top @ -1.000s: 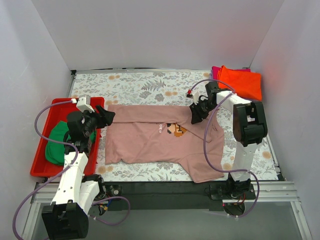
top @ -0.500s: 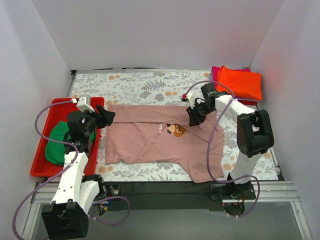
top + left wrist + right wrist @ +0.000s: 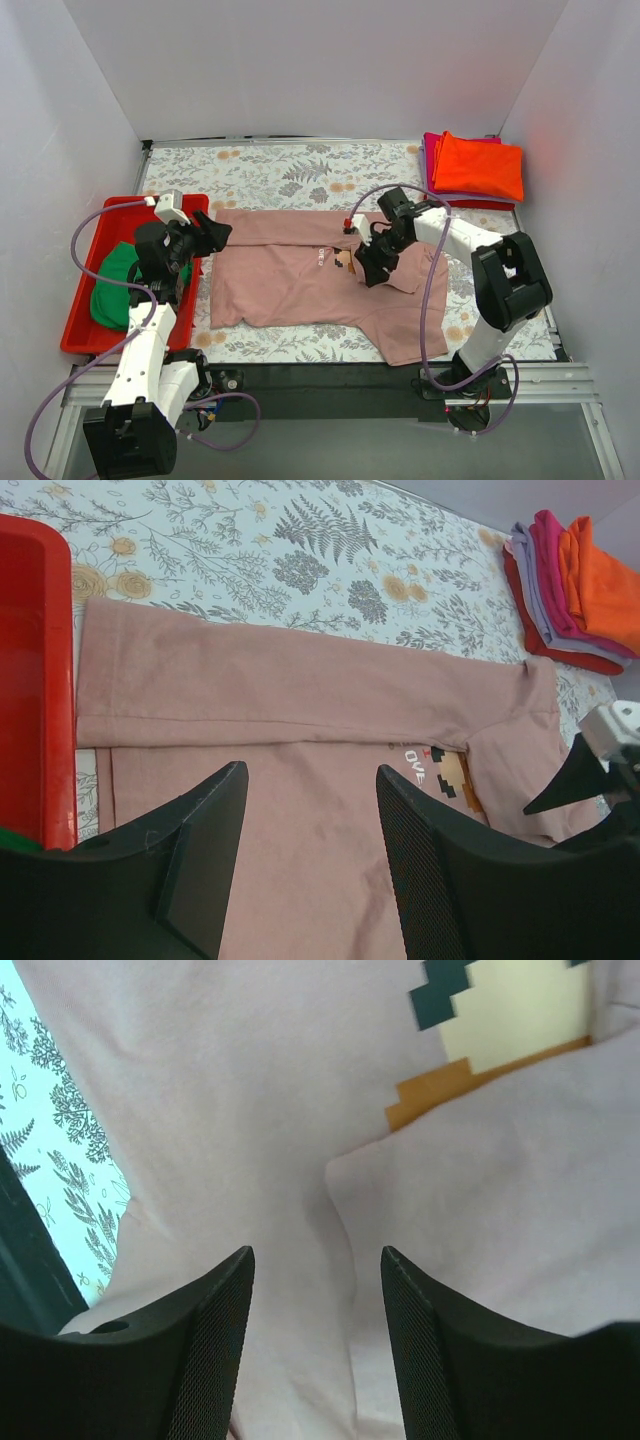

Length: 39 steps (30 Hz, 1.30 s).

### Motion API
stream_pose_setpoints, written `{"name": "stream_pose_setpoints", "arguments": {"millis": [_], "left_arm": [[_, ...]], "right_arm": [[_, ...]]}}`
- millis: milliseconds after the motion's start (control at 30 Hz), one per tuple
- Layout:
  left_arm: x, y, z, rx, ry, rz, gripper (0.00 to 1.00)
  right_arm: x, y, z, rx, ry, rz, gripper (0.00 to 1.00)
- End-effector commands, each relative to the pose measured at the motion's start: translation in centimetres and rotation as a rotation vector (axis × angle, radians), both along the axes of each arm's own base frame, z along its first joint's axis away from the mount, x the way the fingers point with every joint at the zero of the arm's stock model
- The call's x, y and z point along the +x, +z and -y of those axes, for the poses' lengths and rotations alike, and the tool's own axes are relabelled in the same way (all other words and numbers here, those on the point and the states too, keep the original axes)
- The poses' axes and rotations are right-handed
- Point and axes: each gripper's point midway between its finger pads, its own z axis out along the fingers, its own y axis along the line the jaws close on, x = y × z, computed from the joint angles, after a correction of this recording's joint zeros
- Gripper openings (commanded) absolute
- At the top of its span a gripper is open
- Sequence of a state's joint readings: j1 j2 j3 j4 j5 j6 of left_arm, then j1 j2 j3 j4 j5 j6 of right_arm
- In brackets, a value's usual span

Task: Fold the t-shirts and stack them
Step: Fold the tshirt

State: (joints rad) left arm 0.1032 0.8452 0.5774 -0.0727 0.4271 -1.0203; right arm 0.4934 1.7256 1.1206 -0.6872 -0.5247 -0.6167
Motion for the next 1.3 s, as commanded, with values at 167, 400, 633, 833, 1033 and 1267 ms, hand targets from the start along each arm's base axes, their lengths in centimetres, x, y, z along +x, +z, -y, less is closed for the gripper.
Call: {"name": "stream_pose_setpoints", "arguments": {"millis": [167,400,633,833,1033,1267], "left_arm": [[0.1,-0.3,1.2,-0.018,-0.079,-0.005,0.53],[0.1,-1.2,2.4,-0.049,-0.151,-0.048,0.52],[0.1,-1.7,2.5,-0.052,-0.159,-0.066,0.52],[0.2,-1.8,2.5,-0.049,-0.159,-0.072,0.52],[0.2,-2.1,2.6,-0.050,-0.167,-0.081,0.52],[0.3,-2.2,2.6,-0.051,-0.166,-0.088,0.52]], "right_arm": [[9.2,7.8,4.7,0.092,-0.285,0.222,0.57],[16.0,6.4,14.7,0.004,-0.717,0.317,0.58],[19.4,3.6,17.3,0.005,-0.901,0.323,0.70],[21.7,1.0,18.4,-0.018,-0.977,0.287,0.70],[22.4,-0.6,19.2,-0.021,-0.992,0.255,0.66],[23.1,-1.6,18.9,0.007,-0.982,0.248,0.63]]}}
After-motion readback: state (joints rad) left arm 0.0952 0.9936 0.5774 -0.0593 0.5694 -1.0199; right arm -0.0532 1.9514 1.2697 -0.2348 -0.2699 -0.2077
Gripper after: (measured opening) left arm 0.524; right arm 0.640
